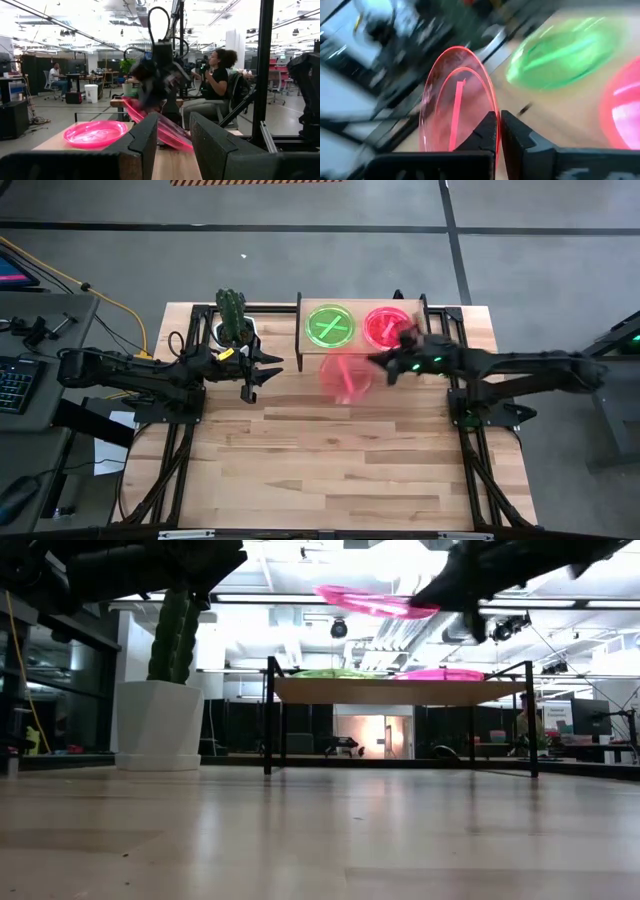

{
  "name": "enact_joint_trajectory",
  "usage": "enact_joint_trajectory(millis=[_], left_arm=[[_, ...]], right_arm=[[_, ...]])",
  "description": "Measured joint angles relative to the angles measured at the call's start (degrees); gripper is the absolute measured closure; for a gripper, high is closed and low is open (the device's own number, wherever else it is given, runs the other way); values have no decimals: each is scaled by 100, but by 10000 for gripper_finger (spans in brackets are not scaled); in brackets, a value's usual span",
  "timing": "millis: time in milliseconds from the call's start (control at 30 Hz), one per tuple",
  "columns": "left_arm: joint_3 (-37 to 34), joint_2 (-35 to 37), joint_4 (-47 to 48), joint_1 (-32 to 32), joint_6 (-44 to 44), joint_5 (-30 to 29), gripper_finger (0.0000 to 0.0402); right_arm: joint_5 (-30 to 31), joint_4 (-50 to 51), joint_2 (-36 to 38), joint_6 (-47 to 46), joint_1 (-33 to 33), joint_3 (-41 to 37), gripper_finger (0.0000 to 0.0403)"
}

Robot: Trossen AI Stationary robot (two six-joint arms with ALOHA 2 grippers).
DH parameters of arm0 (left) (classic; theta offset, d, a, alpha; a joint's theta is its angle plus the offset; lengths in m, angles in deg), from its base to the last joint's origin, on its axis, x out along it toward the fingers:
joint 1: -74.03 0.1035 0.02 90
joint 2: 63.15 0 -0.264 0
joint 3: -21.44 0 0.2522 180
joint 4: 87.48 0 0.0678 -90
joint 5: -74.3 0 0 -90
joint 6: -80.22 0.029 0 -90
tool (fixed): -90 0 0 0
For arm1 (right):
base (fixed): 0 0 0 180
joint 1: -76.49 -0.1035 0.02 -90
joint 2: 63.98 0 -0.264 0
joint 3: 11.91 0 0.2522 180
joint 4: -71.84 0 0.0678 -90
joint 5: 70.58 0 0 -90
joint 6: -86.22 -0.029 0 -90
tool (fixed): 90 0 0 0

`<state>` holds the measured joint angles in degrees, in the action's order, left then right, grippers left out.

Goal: Place and stack plates onto a shelf
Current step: Stack the pink plate on the pink plate on the shelf

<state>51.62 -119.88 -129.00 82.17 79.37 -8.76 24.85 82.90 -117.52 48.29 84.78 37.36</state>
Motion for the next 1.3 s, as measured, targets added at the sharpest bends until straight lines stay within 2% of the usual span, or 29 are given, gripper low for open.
enact_joint_trajectory(millis=[233, 333, 467, 700, 900, 1067, 1300], left_arm=[[0, 0, -14, 2, 0, 0, 298], [0, 0, -29, 2, 0, 0, 298], [0, 1, -31, 1, 46, 0, 298], [0, 0, -50, 2, 61, 0, 298], [0, 0, -96, 2, 50, 0, 298], [0, 2, -94, 2, 48, 0, 298], [0, 1, -94, 2, 48, 0, 298]], right_arm=[[1515, 1322, 1719, 290, 853, 0, 403], [2040, 1773, 2109, 317, 1195, 0, 403], [2334, 2095, 2292, 347, 1549, 0, 403], [2310, 2107, 1923, 393, 1966, 0, 403], [2273, 2088, 1404, 565, 2128, 0, 403], [2289, 1910, 1262, 649, 2232, 0, 403], [1861, 1887, 1070, 607, 2295, 0, 403]])
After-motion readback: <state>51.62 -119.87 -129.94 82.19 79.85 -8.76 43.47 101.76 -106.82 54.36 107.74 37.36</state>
